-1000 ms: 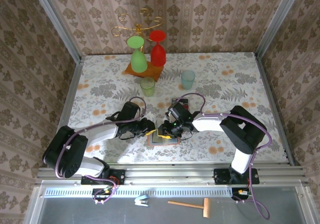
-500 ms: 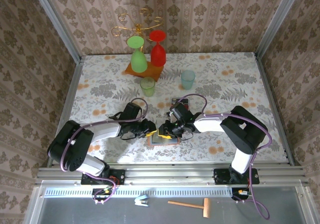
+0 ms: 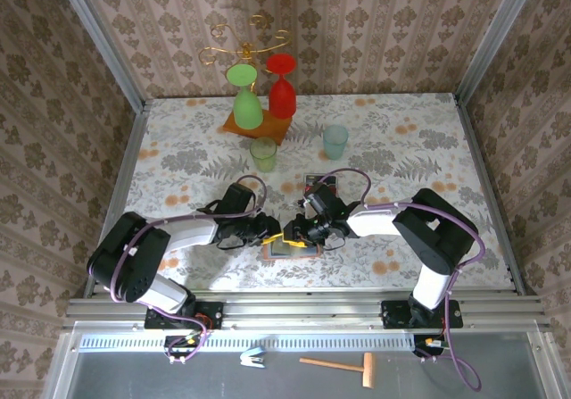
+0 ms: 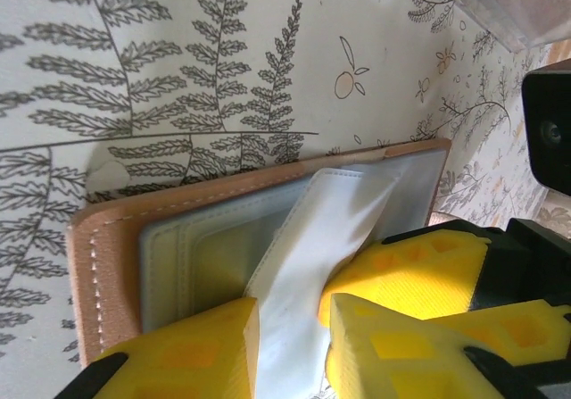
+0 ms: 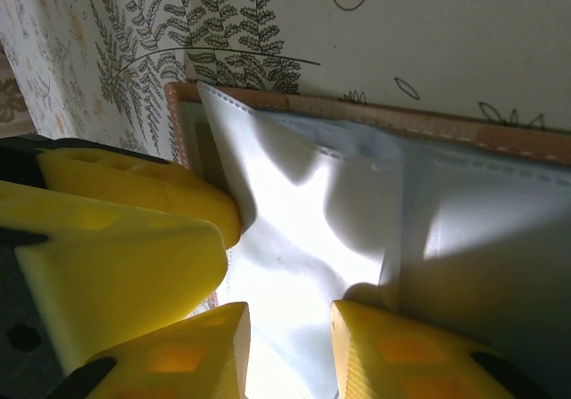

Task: Take the credit cards out of the card holder

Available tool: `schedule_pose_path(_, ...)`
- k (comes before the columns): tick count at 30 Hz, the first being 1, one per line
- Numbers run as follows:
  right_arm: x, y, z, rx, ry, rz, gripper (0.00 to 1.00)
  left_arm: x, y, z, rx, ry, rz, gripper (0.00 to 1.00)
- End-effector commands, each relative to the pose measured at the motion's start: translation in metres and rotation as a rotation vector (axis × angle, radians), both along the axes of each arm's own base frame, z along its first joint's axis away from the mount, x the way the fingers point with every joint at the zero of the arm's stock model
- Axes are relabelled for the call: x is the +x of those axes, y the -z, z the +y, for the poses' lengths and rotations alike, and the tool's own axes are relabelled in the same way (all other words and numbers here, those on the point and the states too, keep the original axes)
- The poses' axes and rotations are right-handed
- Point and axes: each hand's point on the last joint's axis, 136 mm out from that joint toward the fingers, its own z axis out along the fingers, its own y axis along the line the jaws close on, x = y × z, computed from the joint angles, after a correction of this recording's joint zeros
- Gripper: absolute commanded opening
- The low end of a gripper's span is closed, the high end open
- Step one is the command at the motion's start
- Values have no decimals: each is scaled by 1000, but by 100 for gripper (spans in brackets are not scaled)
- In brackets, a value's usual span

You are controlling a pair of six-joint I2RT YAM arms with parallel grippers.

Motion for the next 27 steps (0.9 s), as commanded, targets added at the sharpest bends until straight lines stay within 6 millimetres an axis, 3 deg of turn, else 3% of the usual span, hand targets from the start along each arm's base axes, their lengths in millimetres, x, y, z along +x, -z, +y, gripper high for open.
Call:
schedule_pose_path(1, -3, 1, -6, -5, 20, 18, 31, -8, 4, 3, 10, 7, 26, 28)
schedule_pose_path(12, -8, 4, -21, -104, 15, 43, 34, -8, 5, 9, 43, 0, 14, 30)
schedule_pose_path(27, -10, 14, -25, -144, -1, 50, 31, -5, -4, 13, 55, -18, -2, 34)
